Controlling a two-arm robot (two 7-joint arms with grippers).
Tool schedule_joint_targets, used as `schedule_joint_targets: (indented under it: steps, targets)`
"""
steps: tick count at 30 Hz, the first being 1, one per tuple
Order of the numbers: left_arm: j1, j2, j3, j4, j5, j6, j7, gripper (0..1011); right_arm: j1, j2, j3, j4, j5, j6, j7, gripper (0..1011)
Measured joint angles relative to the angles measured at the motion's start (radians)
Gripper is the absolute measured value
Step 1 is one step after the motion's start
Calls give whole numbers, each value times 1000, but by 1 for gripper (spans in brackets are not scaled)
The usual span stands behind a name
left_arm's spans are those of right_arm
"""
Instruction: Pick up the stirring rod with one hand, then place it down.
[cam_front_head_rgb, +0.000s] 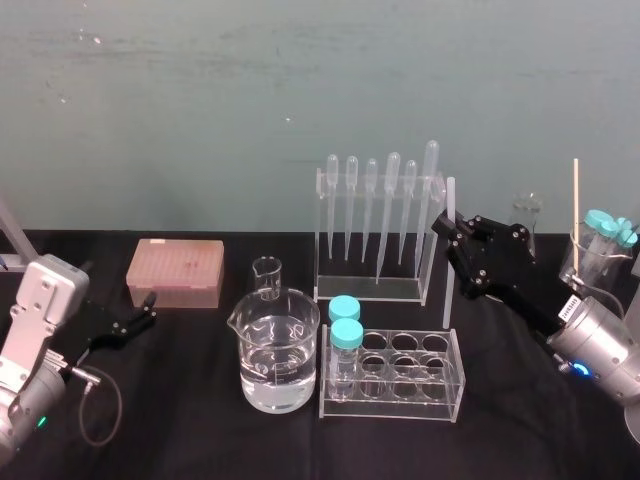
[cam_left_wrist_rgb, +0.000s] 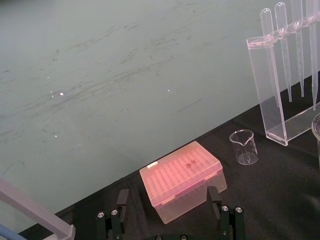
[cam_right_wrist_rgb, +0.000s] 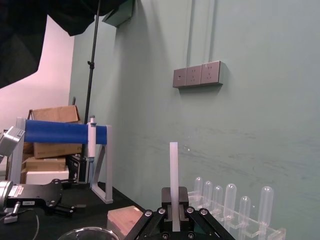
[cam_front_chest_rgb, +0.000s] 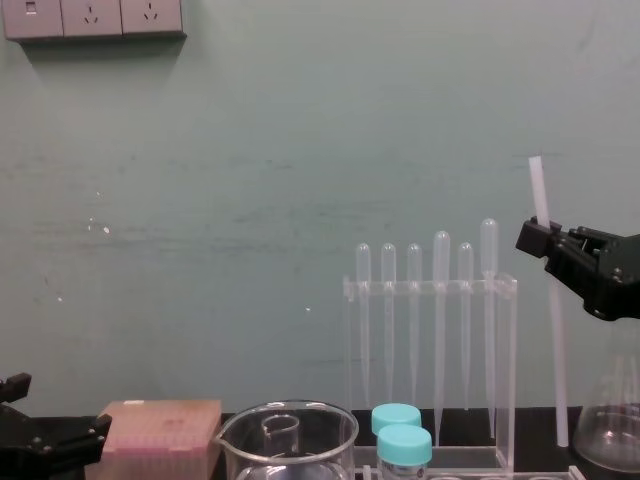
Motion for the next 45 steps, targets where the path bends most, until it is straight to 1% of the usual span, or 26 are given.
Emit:
schedule_joint_targets:
  steps: [45]
  targets:
    - [0, 0, 0, 0, 0, 0, 0, 1000, 0, 0, 0, 0, 0, 0, -1, 69]
